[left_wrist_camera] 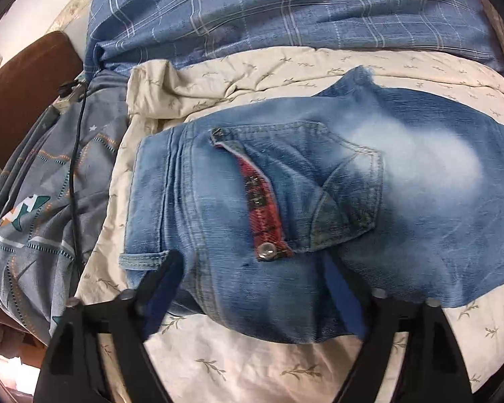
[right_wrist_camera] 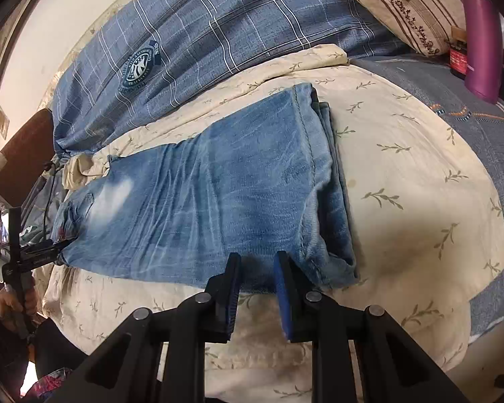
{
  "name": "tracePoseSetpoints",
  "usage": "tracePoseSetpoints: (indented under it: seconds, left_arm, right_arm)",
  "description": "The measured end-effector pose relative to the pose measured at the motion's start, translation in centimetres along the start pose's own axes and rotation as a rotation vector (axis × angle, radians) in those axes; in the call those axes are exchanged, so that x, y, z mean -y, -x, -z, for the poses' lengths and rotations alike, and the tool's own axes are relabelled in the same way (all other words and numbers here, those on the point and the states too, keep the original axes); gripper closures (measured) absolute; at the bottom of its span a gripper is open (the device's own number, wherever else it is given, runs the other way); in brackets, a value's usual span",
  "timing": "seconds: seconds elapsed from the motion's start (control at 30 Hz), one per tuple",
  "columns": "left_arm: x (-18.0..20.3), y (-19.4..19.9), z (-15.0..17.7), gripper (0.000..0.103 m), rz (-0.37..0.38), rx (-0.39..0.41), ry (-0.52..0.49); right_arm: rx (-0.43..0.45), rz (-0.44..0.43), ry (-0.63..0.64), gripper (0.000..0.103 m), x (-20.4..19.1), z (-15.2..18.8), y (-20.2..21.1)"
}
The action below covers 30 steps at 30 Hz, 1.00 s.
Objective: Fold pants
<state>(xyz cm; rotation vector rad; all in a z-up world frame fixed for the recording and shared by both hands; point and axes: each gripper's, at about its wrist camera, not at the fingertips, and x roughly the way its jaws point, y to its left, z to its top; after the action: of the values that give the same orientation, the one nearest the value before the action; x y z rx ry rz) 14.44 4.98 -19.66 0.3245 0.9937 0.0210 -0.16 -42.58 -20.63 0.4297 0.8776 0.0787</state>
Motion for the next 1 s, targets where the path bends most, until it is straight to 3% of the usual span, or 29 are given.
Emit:
tracePoseSetpoints:
  seconds: [0.03, 0.17, 0.27, 0.37, 0.4, 0.47, 0.63, 0.83, 0.9, 1.0]
  left_arm:
    - [-0.2, -0.3, 0.0, 0.006, 0.018, -0.012, 0.006]
    - [-1.4, -2.0, 0.6, 0.000, 0.128, -0.084, 0.082]
    - [-1.5, -1.8, 0.5, 0.000, 0.130, -0.086, 0.082]
    - [-1.0, -0.7, -0.2, 0.000, 0.110, -0.097, 0.085]
    - [-0.7, -0.2, -0.1, 0.000, 0.116, -0.081, 0.093]
    - [0.1, 1.8, -0.5, 0.000, 0.135, -0.024, 0.102]
    - [3.8, 4.2, -1.3, 0.000, 0.238, 0.044, 0.009]
    - [6.7, 1.7, -1.3, 0.000, 0.285, -0.029, -0.005]
    - [7.7, 0.9, -0.5, 0.000, 0.261, -0.073, -0.033]
    - [8.8, 0.9, 0.1, 0.000, 0.216, -0.039, -0.084]
  right_arm:
    - [-0.007, -0.005, -0.007, 0.080, 0.1, 0.0, 0.3]
    - [-0.011, -0.092, -0.153, 0.080, 1.8, 0.2, 0.8]
    - [0.046, -0.145, -0.250, 0.079, 3.8, 1.7, 2.5]
    - [0.085, -0.143, -0.313, 0.065, 5.3, 2.8, 3.9]
    - [0.095, -0.161, -0.347, 0.051, 5.7, 3.0, 4.2]
    - [0.128, -0.209, -0.445, 0.039, 6.8, 3.3, 4.4]
    - [0.129, -0.282, -0.554, 0.039, 7.2, 2.5, 3.6]
    - [0.084, -0.300, -0.603, 0.039, 6.8, 2.1, 2.3]
    - [0.070, -0.284, -0.615, 0.039, 6.5, 2.0, 1.6]
    - [0.054, -0.233, -0.632, 0.038, 6.3, 1.6, 0.2]
